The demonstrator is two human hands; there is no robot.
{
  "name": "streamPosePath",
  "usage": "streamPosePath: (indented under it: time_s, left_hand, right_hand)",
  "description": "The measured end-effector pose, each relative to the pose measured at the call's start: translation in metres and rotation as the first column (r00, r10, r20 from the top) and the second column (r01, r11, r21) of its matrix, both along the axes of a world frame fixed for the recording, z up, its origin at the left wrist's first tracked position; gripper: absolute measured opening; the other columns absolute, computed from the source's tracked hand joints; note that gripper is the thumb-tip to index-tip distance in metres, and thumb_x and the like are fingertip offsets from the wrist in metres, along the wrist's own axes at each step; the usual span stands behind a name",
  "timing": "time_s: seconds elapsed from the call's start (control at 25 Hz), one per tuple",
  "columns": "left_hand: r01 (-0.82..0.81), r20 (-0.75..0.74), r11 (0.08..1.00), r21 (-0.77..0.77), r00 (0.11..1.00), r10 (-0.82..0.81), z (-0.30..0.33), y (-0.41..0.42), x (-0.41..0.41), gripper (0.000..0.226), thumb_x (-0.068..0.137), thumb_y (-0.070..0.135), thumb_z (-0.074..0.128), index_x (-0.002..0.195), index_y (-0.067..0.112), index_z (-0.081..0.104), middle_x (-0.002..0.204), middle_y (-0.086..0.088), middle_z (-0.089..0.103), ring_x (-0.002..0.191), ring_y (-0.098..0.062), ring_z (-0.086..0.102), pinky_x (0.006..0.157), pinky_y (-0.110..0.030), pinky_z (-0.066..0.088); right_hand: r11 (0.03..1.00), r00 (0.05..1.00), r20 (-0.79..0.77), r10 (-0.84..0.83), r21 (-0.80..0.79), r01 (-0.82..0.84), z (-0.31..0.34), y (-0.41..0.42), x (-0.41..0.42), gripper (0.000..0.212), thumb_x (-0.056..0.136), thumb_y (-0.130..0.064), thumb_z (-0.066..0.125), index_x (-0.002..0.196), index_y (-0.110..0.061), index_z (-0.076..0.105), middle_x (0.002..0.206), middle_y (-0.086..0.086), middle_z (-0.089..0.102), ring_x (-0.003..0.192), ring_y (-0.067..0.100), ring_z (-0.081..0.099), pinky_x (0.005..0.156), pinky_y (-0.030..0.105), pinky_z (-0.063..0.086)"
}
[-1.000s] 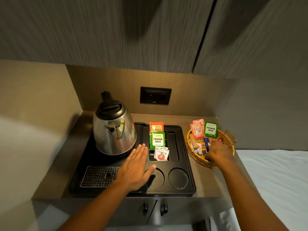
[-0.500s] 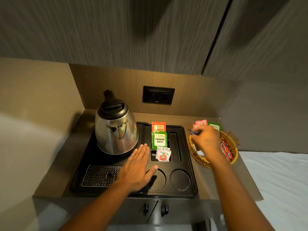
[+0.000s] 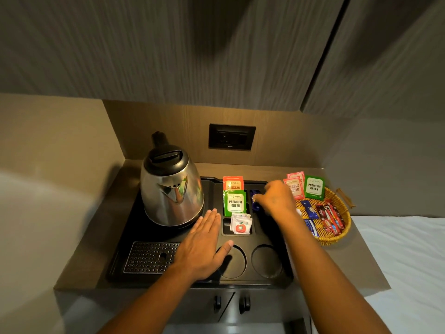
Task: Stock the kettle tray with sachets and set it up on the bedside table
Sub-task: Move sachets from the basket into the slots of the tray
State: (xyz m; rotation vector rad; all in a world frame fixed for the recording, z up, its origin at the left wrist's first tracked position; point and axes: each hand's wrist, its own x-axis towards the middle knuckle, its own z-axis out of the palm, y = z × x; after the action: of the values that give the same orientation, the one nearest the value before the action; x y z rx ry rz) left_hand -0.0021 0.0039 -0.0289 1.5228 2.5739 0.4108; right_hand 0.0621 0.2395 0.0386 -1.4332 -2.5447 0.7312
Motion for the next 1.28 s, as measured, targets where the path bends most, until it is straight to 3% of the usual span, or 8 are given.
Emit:
streamPosePath:
  time_s: [0.16,0.32,0.44,0.56,0.72,0.88,1.08,1.28]
  left_hand:
    - [-0.006,0.006,1.0,0.005,1.0,0.006,-0.001,0.001,0.0,0.085,0.089,0.074,0.007,0.154,0.021,-0.006,0.162,0.004,-0.011,0.148,-0.009,-0.013,0.118,-0.028,-0.008]
    - [-0.003,-0.001,1.0,-0.002,1.0,0.003,-0.001,0.001,-0.001,0.086,0.089,0.073,0.008,0.154,0.019,-0.006,0.162,0.003,-0.01,0.148,-0.01,-0.013,0.118,-0.029,-0.007]
    - [-0.001,0.002,1.0,0.001,1.0,0.001,0.0,0.001,0.0,0.085,0.09,0.072,0.009,0.154,0.018,-0.005,0.163,0.002,-0.008,0.148,-0.01,-0.012,0.118,-0.029,-0.007]
    - [0.002,-0.002,1.0,-0.005,1.0,-0.002,0.001,0.0,0.0,0.085,0.09,0.072,0.01,0.155,0.018,-0.005,0.164,0.001,-0.008,0.148,-0.01,-0.012,0.118,-0.029,-0.007]
    - [0.002,0.001,1.0,-0.013,1.0,-0.002,0.003,0.0,0.001,0.085,0.091,0.071,0.011,0.155,0.017,-0.005,0.164,0.001,-0.007,0.149,-0.01,-0.012,0.119,-0.029,-0.006]
    - [0.001,0.005,1.0,-0.017,1.0,0.0,0.005,0.001,0.001,0.084,0.091,0.07,0.013,0.155,0.017,-0.005,0.164,0.001,-0.007,0.149,-0.011,-0.011,0.12,-0.031,-0.004]
    - [0.003,0.006,1.0,-0.024,1.0,-0.003,0.006,0.0,0.002,0.084,0.092,0.069,0.015,0.155,0.016,-0.004,0.165,0.0,-0.006,0.149,-0.011,-0.011,0.121,-0.031,-0.004]
    - [0.007,-0.003,0.999,-0.047,1.0,-0.008,0.008,-0.001,0.003,0.084,0.092,0.069,0.015,0.155,0.016,-0.003,0.165,-0.001,-0.006,0.15,-0.012,-0.01,0.122,-0.034,-0.001]
  right_hand:
    - [0.971,0.975,0.057,-0.213,0.121,0.205,0.014,0.062,0.076,0.019,0.082,-0.022,0.067,0.089,-0.005,0.067,0.078,0.013,0.065,0.065,0.026,0.061,0.052,0.025,0.045]
    - [0.952,0.944,0.127,-0.306,0.054,0.301,0.004,0.082,0.114,0.037,0.073,-0.019,0.079,0.099,-0.007,0.057,0.086,0.011,0.06,0.078,0.03,0.065,0.063,0.029,0.048]
    - [0.959,0.941,0.185,-0.283,0.042,0.28,-0.015,0.086,0.116,0.02,0.082,-0.02,0.072,0.094,-0.009,0.06,0.071,0.005,0.057,0.054,0.013,0.051,0.045,0.02,0.035]
    - [0.95,0.929,0.205,-0.309,0.025,0.311,-0.017,0.09,0.115,0.018,0.083,-0.019,0.071,0.083,-0.011,0.055,0.078,0.011,0.062,0.051,0.013,0.046,0.042,0.021,0.032]
    - [0.948,0.92,0.252,-0.3,-0.032,0.317,-0.013,0.091,0.117,0.027,0.073,-0.024,0.079,0.083,-0.012,0.057,0.077,0.008,0.062,0.068,0.023,0.063,0.064,0.033,0.054]
    - [0.935,0.918,0.244,-0.313,-0.091,0.343,-0.01,0.088,0.121,0.029,0.071,-0.022,0.081,0.086,-0.011,0.058,0.078,0.009,0.065,0.072,0.025,0.066,0.074,0.04,0.058]
    - [0.921,0.924,-0.004,-0.382,-0.083,0.38,0.019,0.082,0.125,0.026,0.072,-0.023,0.082,0.071,-0.015,0.057,0.065,0.004,0.059,0.059,0.019,0.061,0.058,0.031,0.05]
    - [0.977,0.923,-0.329,-0.199,-0.136,0.163,0.019,-0.008,0.061,0.029,0.068,-0.03,0.083,0.077,-0.028,0.056,0.074,-0.006,0.062,0.065,0.013,0.063,0.054,0.029,0.051]
